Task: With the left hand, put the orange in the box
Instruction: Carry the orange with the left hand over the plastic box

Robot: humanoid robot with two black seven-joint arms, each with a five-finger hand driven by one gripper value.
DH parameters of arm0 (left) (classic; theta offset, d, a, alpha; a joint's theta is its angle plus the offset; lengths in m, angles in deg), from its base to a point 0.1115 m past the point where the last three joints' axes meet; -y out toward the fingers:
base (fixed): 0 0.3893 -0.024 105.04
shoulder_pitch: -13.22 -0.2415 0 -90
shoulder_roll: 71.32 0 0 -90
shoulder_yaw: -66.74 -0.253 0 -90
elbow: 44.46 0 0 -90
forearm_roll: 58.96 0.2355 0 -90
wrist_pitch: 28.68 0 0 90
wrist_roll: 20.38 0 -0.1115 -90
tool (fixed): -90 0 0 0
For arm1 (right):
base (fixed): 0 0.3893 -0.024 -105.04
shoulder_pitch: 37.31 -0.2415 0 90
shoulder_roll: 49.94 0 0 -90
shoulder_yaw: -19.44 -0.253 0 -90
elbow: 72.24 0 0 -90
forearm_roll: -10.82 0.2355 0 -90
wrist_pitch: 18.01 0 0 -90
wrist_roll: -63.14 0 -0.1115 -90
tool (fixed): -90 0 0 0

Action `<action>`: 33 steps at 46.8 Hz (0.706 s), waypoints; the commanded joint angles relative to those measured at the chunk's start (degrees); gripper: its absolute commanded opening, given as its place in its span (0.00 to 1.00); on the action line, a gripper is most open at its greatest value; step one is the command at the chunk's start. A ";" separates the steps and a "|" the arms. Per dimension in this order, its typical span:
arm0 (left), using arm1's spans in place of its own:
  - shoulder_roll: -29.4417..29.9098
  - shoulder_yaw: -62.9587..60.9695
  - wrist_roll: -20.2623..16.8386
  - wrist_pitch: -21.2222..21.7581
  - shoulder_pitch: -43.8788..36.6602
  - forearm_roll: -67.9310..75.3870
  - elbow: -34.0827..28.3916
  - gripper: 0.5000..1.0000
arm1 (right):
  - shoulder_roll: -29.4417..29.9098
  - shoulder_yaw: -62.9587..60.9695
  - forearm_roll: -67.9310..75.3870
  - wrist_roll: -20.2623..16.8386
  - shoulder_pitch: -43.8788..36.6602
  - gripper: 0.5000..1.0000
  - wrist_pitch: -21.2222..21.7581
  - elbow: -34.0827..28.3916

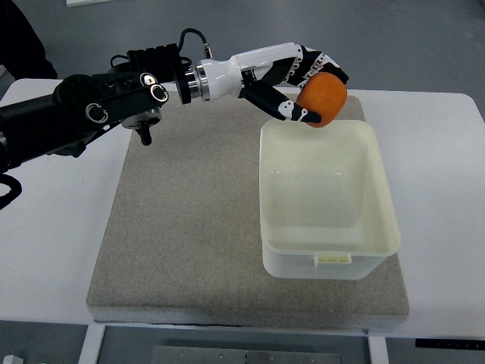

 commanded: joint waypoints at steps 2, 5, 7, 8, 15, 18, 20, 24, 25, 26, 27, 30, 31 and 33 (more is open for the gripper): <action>-0.96 -0.01 0.00 0.15 -1.13 3.55 0.00 0.00 | 0.00 -0.07 0.00 0.01 -0.01 0.86 0.00 0.00; -1.40 -0.01 0.00 0.15 -1.48 4.35 0.00 0.00 | 0.00 -0.07 0.00 0.01 -0.01 0.86 0.00 0.00; -1.66 -0.09 0.00 0.15 -1.65 4.87 0.00 0.00 | 0.00 0.02 0.00 0.01 -0.01 0.86 0.00 0.00; -1.75 -0.09 0.00 0.15 -1.74 5.31 0.00 0.00 | 0.00 -0.07 0.00 0.01 -0.01 0.86 0.00 0.00; -3.07 -0.18 0.00 3.57 -2.62 12.16 0.00 0.00 | 0.00 0.02 0.00 0.01 -0.01 0.86 0.00 0.00; -3.24 -0.10 0.00 5.24 -2.62 14.36 0.00 0.00 | 0.00 0.02 0.00 0.01 -0.01 0.86 0.00 0.00; -3.25 -0.18 0.00 5.77 -2.62 15.07 0.09 0.00 | 0.00 0.02 0.00 0.01 -0.01 0.86 0.00 0.00; -3.25 -0.01 0.00 5.86 -2.53 14.98 0.53 0.00 | 0.00 0.02 0.00 0.01 -0.01 0.86 0.00 0.00; -3.25 -0.01 0.00 5.86 -2.53 14.90 0.53 0.00 | 0.00 0.02 0.00 0.01 -0.01 0.86 0.00 0.00; -3.25 -0.01 0.00 5.86 -2.53 14.90 0.70 0.00 | 0.00 0.02 0.00 0.01 -0.01 0.86 0.00 0.00; -3.16 -0.01 0.00 5.86 -2.62 14.81 0.88 0.00 | 0.00 -0.07 0.00 0.01 -0.01 0.86 0.00 0.00; -3.16 0.08 0.00 5.86 -2.71 14.55 1.49 0.00 | 0.00 0.02 0.00 0.01 -0.01 0.86 0.00 0.00; -3.16 0.08 0.00 5.86 -2.71 14.37 1.58 0.00 | 0.00 0.02 0.00 0.01 -0.01 0.86 0.00 0.00; -3.16 0.26 0.00 5.86 -2.71 14.11 1.58 0.00 | 0.00 0.02 0.00 0.01 -0.01 0.86 0.00 0.00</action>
